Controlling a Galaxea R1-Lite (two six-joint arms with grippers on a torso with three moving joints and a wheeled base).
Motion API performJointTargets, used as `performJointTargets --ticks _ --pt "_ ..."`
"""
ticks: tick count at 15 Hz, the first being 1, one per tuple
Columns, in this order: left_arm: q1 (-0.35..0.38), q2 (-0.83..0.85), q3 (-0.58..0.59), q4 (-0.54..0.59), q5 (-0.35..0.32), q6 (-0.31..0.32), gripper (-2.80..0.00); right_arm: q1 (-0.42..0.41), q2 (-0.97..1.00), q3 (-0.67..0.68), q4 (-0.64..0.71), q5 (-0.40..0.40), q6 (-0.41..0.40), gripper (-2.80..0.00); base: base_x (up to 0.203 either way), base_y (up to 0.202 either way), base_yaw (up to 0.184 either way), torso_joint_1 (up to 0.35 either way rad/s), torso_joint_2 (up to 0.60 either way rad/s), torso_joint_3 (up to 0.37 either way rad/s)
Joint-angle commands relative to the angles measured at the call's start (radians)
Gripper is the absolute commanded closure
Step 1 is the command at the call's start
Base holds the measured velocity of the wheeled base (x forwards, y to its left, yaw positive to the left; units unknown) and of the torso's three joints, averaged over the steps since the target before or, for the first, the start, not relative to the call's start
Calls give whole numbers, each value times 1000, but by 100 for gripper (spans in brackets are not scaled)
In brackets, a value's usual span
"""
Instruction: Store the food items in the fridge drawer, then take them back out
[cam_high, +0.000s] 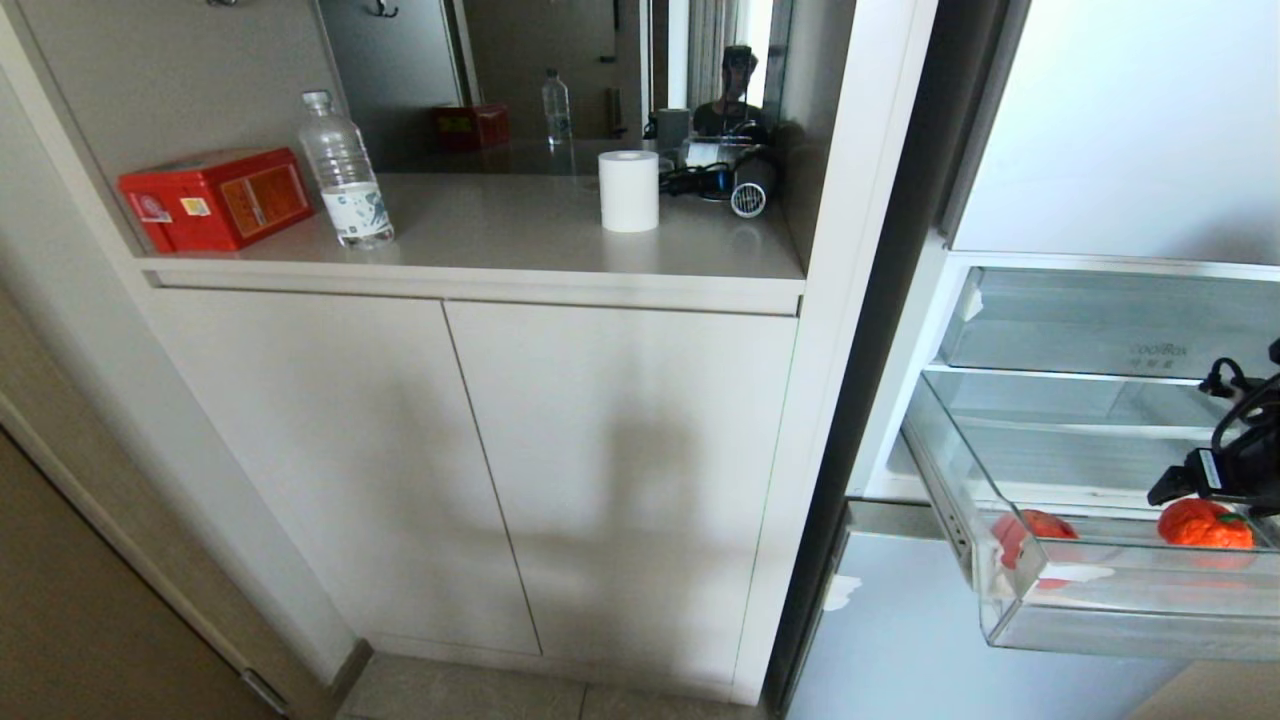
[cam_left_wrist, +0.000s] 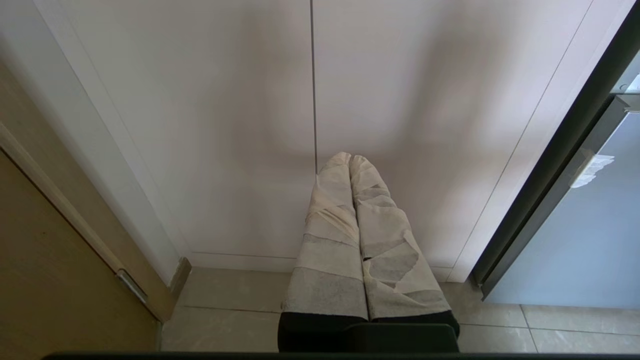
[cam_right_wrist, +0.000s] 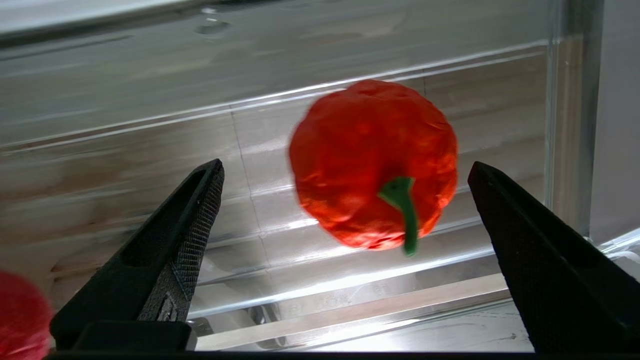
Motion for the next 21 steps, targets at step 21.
performJointTargets --ticks 21 --pt "1 2 0 0 0 0 0 -32 121 -28 2 -1 -8 -280 0 0 0 0 0 0"
